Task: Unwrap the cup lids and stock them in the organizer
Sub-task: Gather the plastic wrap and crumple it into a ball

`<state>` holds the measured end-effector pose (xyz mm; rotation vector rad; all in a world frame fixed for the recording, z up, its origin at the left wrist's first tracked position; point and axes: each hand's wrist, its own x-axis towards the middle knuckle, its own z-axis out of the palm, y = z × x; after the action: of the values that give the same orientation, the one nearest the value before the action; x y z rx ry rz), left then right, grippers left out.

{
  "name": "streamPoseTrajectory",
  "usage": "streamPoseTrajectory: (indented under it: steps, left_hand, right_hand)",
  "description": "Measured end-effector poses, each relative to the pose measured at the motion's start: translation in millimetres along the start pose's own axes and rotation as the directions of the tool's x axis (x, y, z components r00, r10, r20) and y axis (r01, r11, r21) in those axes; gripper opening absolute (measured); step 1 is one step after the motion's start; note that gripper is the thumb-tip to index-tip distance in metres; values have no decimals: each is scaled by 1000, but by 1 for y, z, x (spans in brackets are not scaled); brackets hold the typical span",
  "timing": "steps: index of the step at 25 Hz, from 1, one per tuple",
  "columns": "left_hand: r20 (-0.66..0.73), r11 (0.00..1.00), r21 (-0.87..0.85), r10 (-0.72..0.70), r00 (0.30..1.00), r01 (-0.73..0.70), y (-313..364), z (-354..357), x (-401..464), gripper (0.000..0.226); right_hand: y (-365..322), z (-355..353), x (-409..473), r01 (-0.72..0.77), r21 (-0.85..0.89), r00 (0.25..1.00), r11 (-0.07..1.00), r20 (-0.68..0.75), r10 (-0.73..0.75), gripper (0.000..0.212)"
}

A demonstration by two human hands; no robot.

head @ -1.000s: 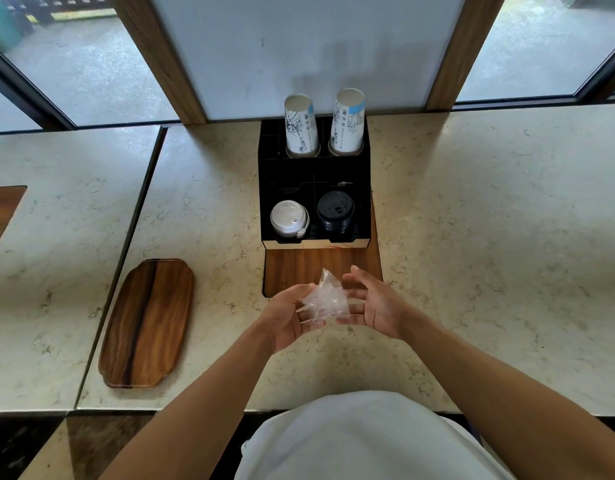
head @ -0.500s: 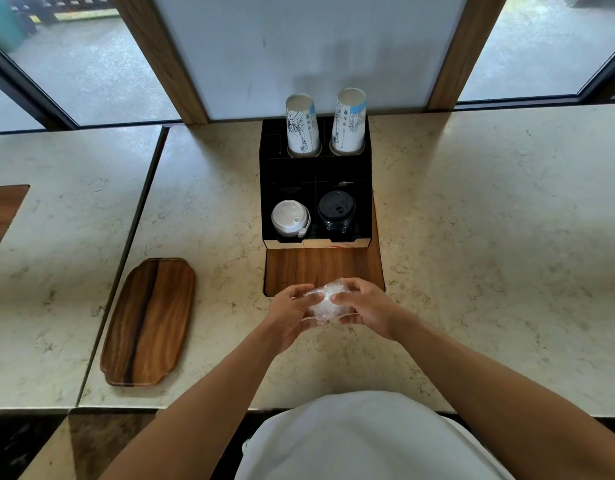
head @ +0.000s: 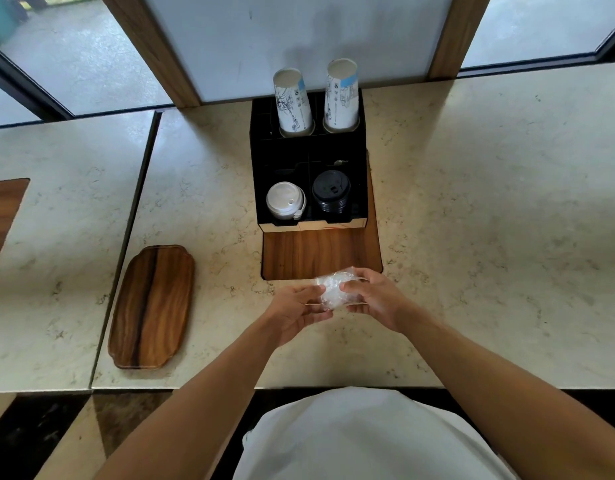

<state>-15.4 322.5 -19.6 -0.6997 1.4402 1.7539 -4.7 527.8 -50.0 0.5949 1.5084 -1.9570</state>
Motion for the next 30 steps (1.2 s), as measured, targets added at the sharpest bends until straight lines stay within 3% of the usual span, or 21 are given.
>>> streamPoseTrajectory:
  steps: [6, 8, 12, 18, 23, 26, 30]
  left_hand:
    - [23, 985, 168, -41, 999, 36, -8, 32, 12, 16]
    - [81, 969, 244, -58, 995, 36, -13, 42, 18, 20]
    - [266, 913, 405, -169, 949, 49, -34, 68, 25, 22]
    - [377, 766, 642, -322, 869, 6, -86, 130, 5, 22]
    - [368, 623, 780, -392, 843, -51, -147, 190, -20, 15]
    - [342, 505, 856, -399, 851, -107, -187, 226, -40, 7]
    - [335, 388, 903, -364, 869, -185, -240, 266, -63, 27]
  right_hand:
    - [34, -23, -31, 43, 163, 993, 986, -119, -23, 40]
    - [52, -28, -43, 73, 268, 977, 961, -214, -14, 48]
    - [102, -30, -83, 199, 410, 877, 890, -479, 25, 81]
    - [179, -33, -162, 392, 494, 715, 776, -694, 81, 62]
    - [232, -55, -219, 476, 529, 617, 703, -770, 162, 38]
    - [268, -76, -247, 482, 545, 588, 686, -782, 207, 43]
    - [317, -102, -287, 444, 565, 595, 696, -766, 243, 57]
